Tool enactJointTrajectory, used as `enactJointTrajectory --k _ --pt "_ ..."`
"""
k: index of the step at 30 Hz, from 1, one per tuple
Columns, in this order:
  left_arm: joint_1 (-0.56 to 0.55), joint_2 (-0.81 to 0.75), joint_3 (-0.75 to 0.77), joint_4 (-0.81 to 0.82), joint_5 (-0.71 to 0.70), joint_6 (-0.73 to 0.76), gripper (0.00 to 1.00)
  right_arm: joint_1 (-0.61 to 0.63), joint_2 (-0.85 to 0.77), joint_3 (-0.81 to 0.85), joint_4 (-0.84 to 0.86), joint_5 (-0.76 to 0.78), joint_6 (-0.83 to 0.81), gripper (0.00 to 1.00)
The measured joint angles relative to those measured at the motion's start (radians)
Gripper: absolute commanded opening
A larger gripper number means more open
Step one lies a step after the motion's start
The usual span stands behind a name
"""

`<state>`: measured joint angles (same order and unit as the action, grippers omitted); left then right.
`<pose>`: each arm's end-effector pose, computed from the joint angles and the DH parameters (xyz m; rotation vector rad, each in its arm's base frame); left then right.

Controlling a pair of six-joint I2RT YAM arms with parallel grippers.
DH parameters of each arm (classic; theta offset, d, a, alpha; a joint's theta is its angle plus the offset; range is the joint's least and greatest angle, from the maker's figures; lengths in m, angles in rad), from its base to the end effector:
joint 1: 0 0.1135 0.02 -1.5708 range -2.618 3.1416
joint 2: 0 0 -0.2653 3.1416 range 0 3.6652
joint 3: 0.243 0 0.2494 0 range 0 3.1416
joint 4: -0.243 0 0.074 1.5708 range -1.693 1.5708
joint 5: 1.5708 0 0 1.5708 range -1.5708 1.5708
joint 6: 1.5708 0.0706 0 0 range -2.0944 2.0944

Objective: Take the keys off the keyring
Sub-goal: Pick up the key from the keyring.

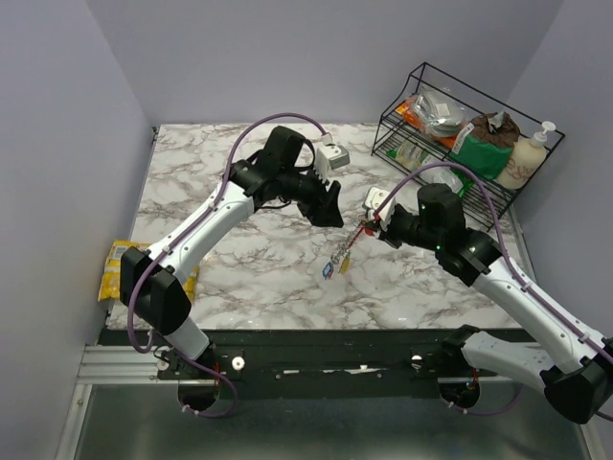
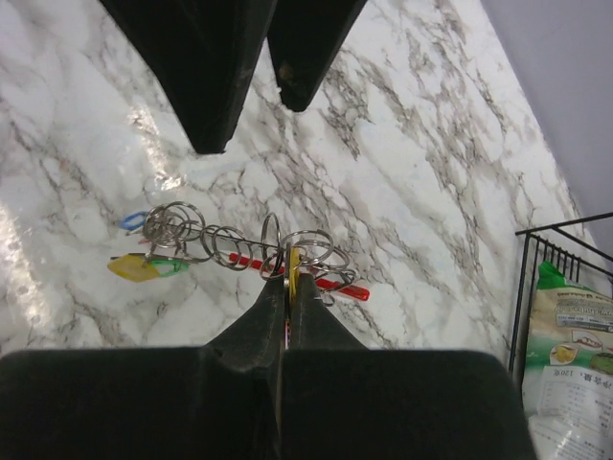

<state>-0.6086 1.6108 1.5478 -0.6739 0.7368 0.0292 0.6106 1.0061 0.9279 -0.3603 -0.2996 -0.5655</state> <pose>0.2760 -0.2502 0.3384 1.0950 2.0617 -1.1424 0.1946 0.1616 0.3185 -1.2656 1.5533 0.3295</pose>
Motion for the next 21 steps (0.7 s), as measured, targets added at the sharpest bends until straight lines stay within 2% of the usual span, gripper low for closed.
enactJointTrajectory --k 8,21 --pt "-0.014 -0.041 -0.001 -0.011 0.013 0.087 0.53 0.0 0.0 0.101 -0.192 -0.117 -0.062 0.01" --pt "-0.144 -0.042 0.032 -0.081 0.014 0.194 0.4 0.0 -0.003 0.12 -0.33 -0.211 -0.098 0.01"
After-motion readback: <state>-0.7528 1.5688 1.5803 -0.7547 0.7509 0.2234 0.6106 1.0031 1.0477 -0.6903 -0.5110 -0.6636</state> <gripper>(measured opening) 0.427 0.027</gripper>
